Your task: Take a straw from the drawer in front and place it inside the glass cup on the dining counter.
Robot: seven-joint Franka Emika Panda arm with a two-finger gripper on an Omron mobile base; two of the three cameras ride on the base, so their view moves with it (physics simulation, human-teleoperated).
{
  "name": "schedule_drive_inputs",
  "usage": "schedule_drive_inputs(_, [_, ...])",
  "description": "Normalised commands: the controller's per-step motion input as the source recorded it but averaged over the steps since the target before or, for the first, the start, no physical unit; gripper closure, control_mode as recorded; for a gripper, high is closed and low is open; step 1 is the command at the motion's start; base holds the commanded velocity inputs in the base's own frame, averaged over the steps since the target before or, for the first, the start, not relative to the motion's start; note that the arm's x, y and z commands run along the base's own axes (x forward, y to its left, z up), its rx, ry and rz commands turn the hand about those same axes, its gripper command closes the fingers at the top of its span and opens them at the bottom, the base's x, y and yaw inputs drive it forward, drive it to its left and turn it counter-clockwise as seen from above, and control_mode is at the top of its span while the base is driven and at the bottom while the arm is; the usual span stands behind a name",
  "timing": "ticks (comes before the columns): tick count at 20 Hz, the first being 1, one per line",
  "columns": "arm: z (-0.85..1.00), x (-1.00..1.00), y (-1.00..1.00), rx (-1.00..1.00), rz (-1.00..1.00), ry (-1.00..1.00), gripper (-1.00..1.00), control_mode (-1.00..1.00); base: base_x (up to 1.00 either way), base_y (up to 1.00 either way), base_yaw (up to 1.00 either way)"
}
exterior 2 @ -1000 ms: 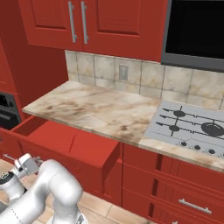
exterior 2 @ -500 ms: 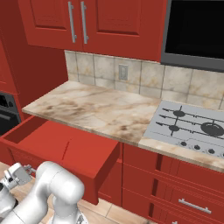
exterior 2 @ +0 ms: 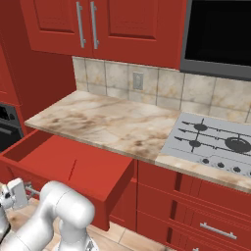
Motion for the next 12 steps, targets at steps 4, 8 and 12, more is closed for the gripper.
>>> schedule_drive_inputs(4, [0.06,-0.33,0.02,0.16,0.00,0.44,-1.00,-1.00,0.00,0.00,0.00])
schedule_drive_inputs(8, [0.14,-0.66,0.11,0.14,0.00,0.31,-1.00,-1.00,0.00,0.00,0.00])
schedule_drive_inputs(12, [0.78,-0.91,0.06,0.11,0.00,0.02,-1.00,-1.00,0.00,0.00,0.00])
